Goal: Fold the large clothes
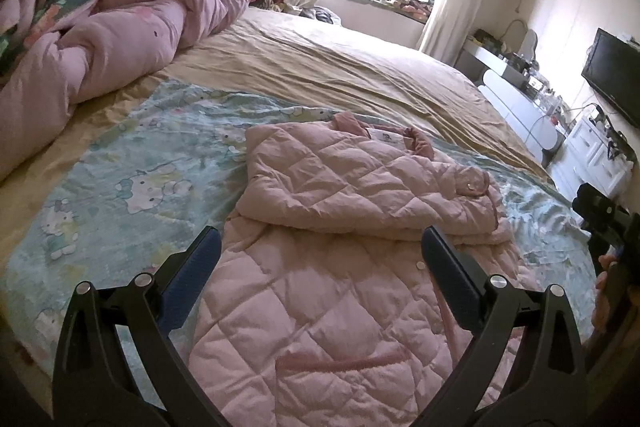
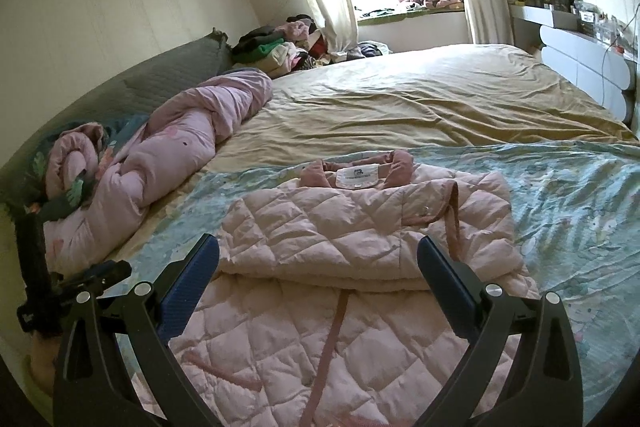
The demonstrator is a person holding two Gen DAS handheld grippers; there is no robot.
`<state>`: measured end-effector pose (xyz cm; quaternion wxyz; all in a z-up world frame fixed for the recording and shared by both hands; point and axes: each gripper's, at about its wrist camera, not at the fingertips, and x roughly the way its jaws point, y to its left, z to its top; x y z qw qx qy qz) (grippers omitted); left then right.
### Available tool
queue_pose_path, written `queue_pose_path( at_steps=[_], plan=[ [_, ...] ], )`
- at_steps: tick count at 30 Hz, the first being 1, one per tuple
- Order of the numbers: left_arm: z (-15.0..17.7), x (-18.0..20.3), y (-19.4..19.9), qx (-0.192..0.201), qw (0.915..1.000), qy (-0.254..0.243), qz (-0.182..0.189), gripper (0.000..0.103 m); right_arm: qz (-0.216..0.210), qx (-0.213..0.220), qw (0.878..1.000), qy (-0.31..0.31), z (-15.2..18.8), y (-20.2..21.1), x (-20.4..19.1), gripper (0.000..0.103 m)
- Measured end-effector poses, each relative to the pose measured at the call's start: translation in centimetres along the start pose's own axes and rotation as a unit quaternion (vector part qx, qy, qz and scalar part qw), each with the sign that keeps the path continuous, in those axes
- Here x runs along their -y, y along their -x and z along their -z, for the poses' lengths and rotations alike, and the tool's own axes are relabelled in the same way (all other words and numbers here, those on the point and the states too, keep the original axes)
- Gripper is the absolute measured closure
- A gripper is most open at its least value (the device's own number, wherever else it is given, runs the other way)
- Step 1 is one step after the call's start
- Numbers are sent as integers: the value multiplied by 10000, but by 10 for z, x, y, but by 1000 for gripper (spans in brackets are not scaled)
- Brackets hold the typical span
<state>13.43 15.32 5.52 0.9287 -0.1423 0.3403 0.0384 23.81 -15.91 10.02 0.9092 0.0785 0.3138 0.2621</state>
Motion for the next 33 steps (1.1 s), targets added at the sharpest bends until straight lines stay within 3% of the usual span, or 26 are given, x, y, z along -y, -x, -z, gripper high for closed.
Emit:
queue_pose_path(
  at_steps=[33],
  plan=[
    [68, 22, 55, -19, 9989, -302, -360, 9, -5, -43, 10000, 20, 46, 62, 32, 4]
  ],
)
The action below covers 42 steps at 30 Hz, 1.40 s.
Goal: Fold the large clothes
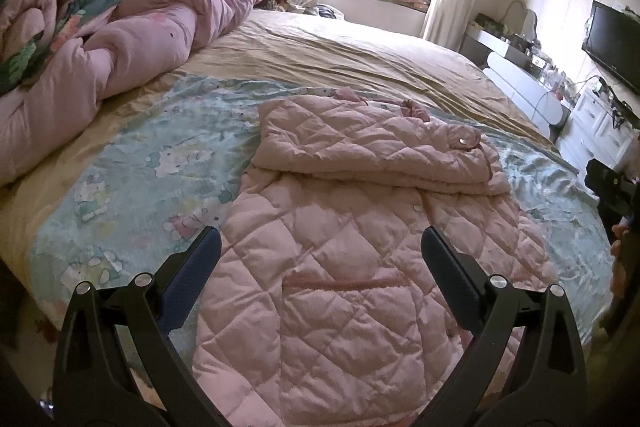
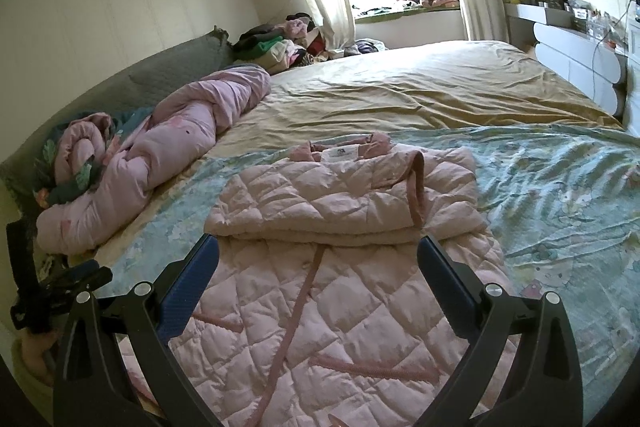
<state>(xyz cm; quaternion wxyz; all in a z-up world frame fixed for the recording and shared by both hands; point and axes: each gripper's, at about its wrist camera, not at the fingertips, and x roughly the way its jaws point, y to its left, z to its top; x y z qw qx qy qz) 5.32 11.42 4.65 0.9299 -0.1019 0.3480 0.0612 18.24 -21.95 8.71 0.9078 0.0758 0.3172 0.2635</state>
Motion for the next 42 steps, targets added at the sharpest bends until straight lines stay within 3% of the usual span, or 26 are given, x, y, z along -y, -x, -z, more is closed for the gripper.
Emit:
queue_pose_path(
  at_steps=[23, 42],
  plan=[
    [41, -18, 10, -269, 9988, -6, -405, 9, 12, -108, 9999, 79, 26, 15, 16, 4],
    [79, -53, -13, -979, 9934, 258, -546, 9, 250, -612, 9978, 35, 67, 5, 41, 4]
  ],
)
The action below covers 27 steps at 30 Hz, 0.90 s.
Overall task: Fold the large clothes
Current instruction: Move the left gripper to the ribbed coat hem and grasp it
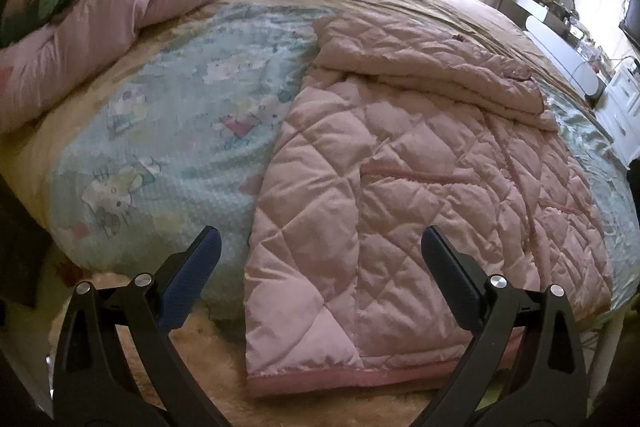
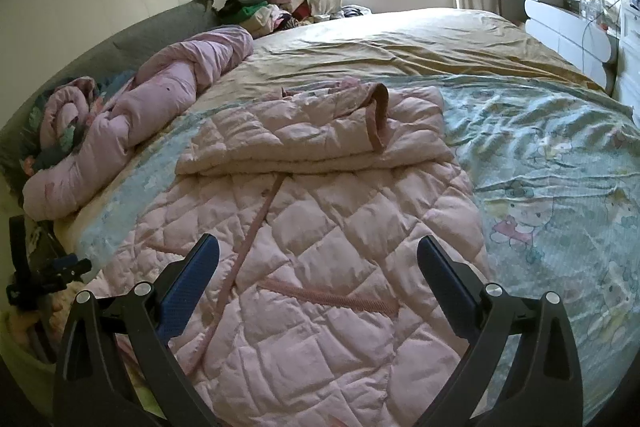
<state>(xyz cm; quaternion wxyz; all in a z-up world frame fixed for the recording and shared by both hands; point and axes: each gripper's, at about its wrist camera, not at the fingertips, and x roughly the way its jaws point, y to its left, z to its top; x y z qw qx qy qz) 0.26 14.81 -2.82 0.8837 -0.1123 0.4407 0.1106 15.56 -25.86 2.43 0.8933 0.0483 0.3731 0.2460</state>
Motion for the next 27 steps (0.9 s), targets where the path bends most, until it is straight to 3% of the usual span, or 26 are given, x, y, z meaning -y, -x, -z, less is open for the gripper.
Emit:
queue_pose_path(
  at_steps=[14, 27],
  plan=[
    [13, -10, -28, -749, 9971, 13, -130, 9, 70, -322, 9994, -72, 20, -8, 14, 4],
    [19, -5, -67, -1881, 9818, -257, -90, 9, 299, -764, 9966, -75, 52, 3, 37, 4]
  ],
)
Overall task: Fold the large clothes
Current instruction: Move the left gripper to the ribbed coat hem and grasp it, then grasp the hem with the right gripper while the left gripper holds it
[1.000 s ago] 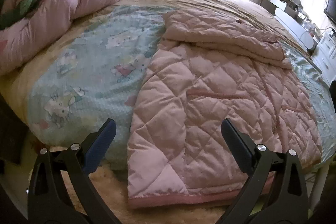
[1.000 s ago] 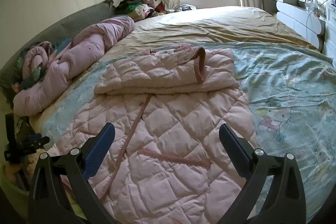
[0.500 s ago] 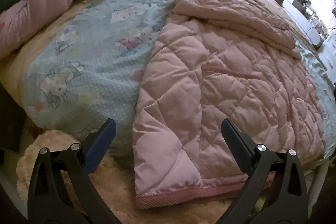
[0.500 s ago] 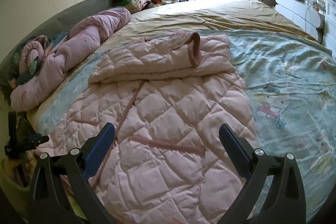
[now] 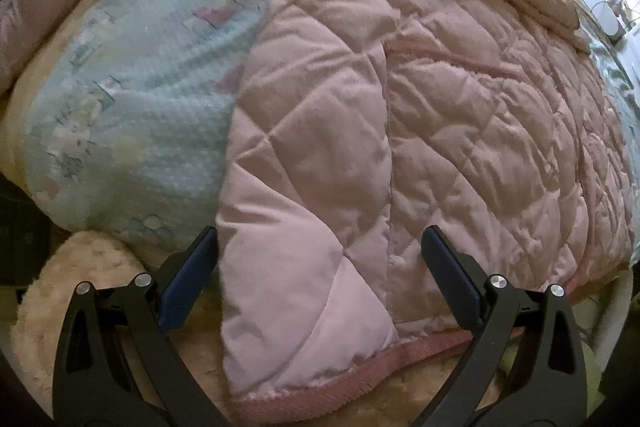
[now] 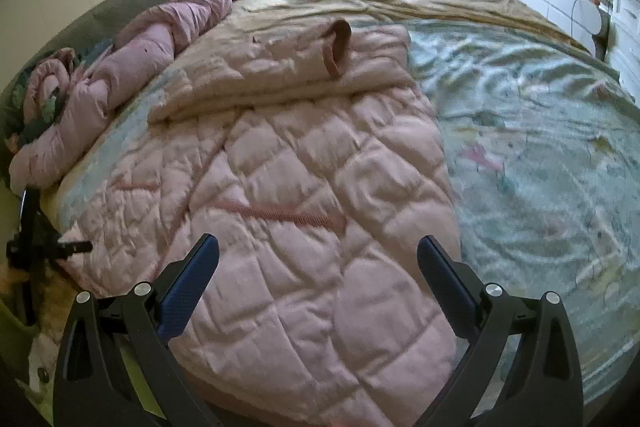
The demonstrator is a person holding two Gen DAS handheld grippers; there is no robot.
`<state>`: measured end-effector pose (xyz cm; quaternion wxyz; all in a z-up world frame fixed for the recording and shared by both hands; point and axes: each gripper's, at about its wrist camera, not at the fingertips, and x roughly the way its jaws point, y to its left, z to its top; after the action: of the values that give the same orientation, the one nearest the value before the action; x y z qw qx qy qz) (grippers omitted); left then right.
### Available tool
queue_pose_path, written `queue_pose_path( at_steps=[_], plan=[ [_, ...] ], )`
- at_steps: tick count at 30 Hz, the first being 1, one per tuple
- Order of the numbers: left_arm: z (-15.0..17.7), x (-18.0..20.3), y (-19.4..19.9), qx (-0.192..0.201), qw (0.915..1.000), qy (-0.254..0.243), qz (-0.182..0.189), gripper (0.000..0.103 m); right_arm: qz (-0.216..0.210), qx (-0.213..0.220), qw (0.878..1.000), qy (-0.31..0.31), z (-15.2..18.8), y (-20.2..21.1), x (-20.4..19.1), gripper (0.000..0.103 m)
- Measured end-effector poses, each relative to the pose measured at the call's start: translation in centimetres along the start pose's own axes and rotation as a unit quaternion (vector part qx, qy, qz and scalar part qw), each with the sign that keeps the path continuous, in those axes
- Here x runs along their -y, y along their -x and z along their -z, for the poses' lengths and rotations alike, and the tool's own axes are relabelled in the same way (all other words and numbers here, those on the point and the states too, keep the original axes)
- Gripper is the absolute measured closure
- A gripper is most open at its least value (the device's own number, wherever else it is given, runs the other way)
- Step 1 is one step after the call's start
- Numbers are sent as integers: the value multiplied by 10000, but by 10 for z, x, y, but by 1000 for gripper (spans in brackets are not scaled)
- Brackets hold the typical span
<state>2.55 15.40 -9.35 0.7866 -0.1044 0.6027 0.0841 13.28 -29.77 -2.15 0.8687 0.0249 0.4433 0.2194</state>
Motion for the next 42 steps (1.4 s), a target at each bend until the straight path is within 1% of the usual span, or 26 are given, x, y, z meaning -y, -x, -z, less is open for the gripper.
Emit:
queue_pose_path(
  at_steps=[5, 8, 10, 13, 15, 16, 18, 20, 21, 22, 24, 25, 27, 28, 30, 32, 33, 35, 36, 38, 40, 42],
  plan=[
    [-4, -3, -7, -180, 9995, -19, 240, 9, 84, -181, 9997, -123, 14, 1, 12, 4],
    [-7, -4, -9, -155, 9994, 27, 313, 10, 144, -304, 9993, -167, 23, 2, 18, 4],
    [-8, -2, -9, -138, 9993, -57, 349, 12, 173, -429, 9988, -156, 30, 2, 21, 4],
    [-10, 1, -8, -68, 9992, -145, 372, 20, 231, -687, 9972, -171, 43, -1, 27, 4],
    [-9, 8, -4, 14, 9992, -204, 339, 33, 248, -767, 9965, -216, 50, -1, 32, 4],
    [-8, 10, -2, 52, 9993, -223, 301, 37, 258, -817, 9960, -270, 54, -2, 36, 4],
    [-6, 14, 0, 154, 9993, -313, 152, 51, 257, -960, 9943, -381, 59, -5, 41, 4],
    [-4, 20, 3, 203, 9988, -438, 74, 55, 35, -1190, 9910, -616, 65, -11, 48, 4],
    [-3, 22, 4, 231, 9986, -470, 65, 59, -35, -1274, 9893, -710, 67, -13, 51, 4],
    [-2, 24, 5, 271, 9983, -501, 70, 61, -138, -1345, 9877, -780, 70, -15, 53, 4],
    [0, 23, 10, 378, 9978, -533, 100, 72, -264, -1429, 9860, -815, 74, -17, 54, 4],
    [4, 25, 14, 429, 9975, -551, 125, 75, -351, -1444, 9853, -838, 77, -18, 54, 4],
    [7, 25, 16, 495, 9972, -534, 187, 80, -525, -1488, 9832, -913, 83, -20, 54, 11],
    [7, 24, 18, 521, 9971, -520, 206, 80, -553, -1486, 9825, -978, 86, -22, 56, 17],
    [4, 27, 22, 622, 9964, -532, 234, 83, -589, -1425, 9824, -1054, 92, -20, 57, 24],
    [3, 30, 28, 764, 9951, -571, 274, 84, -659, -1395, 9831, -986, 92, -16, 56, 44],
    [2, 29, 29, 801, 9948, -565, 291, 85, -736, -1368, 9833, -947, 91, -13, 55, 49],
    [-2, 26, 32, 897, 9939, -530, 365, 86, -876, -1271, 9846, -821, 85, -5, 52, 74],
    [-3, 24, 32, 928, 9936, -518, 387, 87, -929, -1168, 9861, -731, 79, 0, 50, 77],
    [-8, 20, 35, 1014, 9926, -483, 457, 87, -1095, -783, 9892, -585, 63, 15, 44, 81],
    [-12, 19, 40, 1103, 9917, -425, 504, 87, -1383, -331, 9879, -612, 42, 32, 42, 82],
    [-16, 19, 49, 1232, 9901, -384, 556, 88, -1573, 74, 9859, -568, 24, 44, 40, 82]
  ],
)
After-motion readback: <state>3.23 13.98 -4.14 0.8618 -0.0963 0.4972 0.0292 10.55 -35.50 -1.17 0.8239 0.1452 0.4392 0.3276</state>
